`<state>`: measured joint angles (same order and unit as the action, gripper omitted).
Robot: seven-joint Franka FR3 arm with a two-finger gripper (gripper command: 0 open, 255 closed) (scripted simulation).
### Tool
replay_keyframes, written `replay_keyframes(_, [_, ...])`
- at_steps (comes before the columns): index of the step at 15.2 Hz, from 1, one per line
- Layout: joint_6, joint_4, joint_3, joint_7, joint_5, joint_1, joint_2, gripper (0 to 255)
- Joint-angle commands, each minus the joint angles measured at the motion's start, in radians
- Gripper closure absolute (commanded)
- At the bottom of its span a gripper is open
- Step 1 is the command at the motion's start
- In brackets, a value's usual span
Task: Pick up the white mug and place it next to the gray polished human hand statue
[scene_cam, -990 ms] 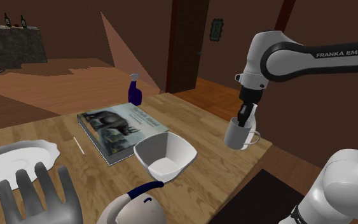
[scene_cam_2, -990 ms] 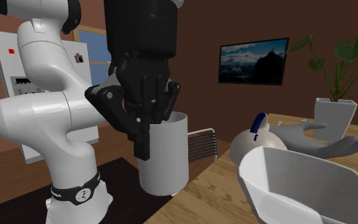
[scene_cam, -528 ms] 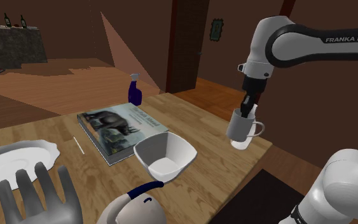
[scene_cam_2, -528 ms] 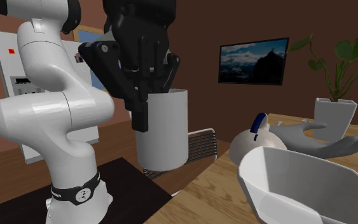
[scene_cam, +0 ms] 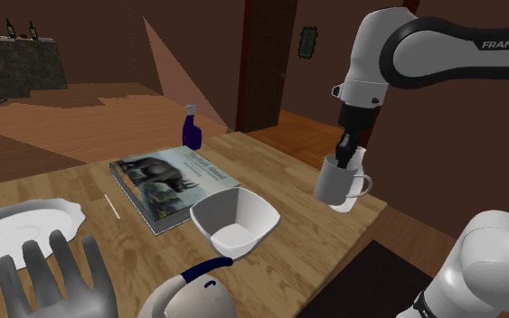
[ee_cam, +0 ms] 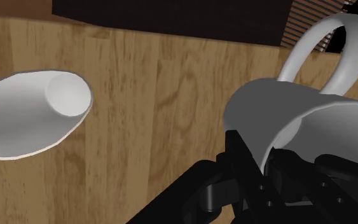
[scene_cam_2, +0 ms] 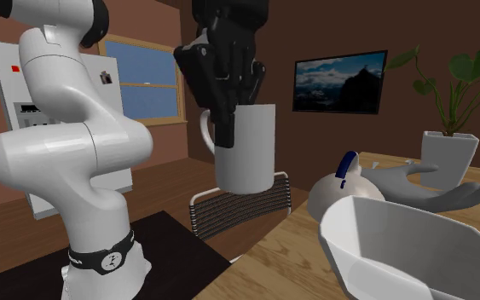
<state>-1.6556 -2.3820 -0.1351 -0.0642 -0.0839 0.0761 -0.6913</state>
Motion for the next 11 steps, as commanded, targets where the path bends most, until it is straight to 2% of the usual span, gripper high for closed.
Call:
replay_keyframes(1, [0.006, 0.015, -0.036, 0.043, -0.024, 0.016, 0.006, 255])
replay_keyframes(11, [-0.014, 0.117, -0.252, 0.290, -0.138, 0.086, 0.103, 255])
